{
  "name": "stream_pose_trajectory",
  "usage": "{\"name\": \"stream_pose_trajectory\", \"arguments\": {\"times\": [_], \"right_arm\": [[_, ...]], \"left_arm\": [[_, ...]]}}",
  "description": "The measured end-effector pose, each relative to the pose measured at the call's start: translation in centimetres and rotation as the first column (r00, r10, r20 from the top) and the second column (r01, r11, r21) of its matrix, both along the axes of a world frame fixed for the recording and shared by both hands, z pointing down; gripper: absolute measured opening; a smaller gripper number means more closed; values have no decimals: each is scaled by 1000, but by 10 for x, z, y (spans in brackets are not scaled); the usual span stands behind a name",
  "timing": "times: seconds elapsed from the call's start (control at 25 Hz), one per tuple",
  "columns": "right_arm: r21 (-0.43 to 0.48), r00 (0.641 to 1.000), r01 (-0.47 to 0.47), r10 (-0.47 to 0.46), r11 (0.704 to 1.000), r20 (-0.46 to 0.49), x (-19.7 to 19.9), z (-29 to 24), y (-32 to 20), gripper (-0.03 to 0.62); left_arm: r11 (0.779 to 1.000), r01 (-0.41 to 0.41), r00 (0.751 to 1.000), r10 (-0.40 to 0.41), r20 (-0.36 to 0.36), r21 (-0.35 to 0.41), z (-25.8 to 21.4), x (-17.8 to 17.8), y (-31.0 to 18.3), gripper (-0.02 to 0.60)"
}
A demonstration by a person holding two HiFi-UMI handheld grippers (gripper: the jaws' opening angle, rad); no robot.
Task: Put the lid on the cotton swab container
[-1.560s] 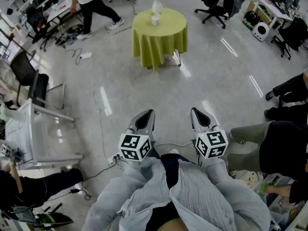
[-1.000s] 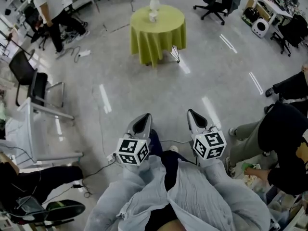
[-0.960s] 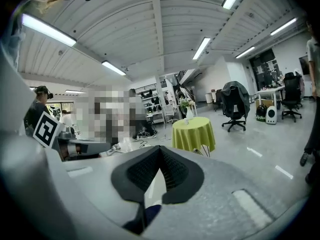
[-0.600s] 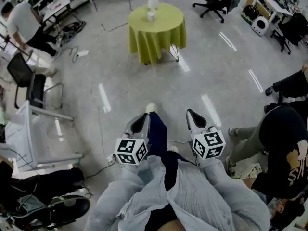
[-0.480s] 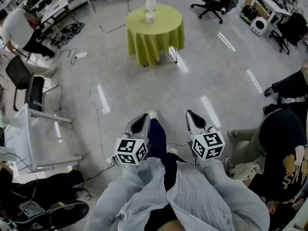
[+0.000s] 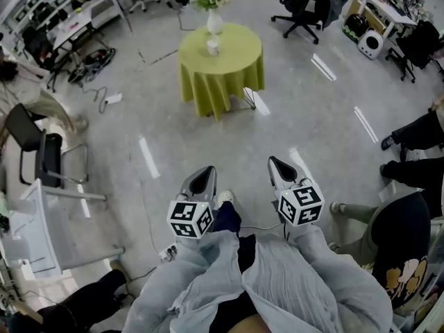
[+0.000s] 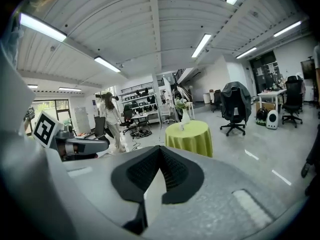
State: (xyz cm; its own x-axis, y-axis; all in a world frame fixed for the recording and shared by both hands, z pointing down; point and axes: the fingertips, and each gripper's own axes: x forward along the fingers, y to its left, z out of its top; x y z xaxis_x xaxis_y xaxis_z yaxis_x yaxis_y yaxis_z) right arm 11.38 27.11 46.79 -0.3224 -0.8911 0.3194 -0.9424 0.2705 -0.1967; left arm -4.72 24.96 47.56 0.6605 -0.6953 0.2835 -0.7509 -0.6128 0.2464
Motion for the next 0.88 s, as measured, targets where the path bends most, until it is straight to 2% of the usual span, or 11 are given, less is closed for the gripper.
{"name": "stream_pose_trajectory", "arguments": {"times": [0.2, 0.36, 0.88], "right_arm": [[46, 999, -20, 22, 999, -34, -2, -17, -61, 2], [43, 999, -36, 37, 998, -14, -8, -18, -98, 2], [13, 1000, -30, 30, 999, -2, -43, -3, -189, 2]], "left_arm": [[999, -26, 1000, 26, 4, 44, -16, -3, -68, 18], [998, -30, 1000, 30, 3, 59, -22, -10, -110, 18], [999, -23, 1000, 22, 9, 26, -5, -48, -188, 18]]}}
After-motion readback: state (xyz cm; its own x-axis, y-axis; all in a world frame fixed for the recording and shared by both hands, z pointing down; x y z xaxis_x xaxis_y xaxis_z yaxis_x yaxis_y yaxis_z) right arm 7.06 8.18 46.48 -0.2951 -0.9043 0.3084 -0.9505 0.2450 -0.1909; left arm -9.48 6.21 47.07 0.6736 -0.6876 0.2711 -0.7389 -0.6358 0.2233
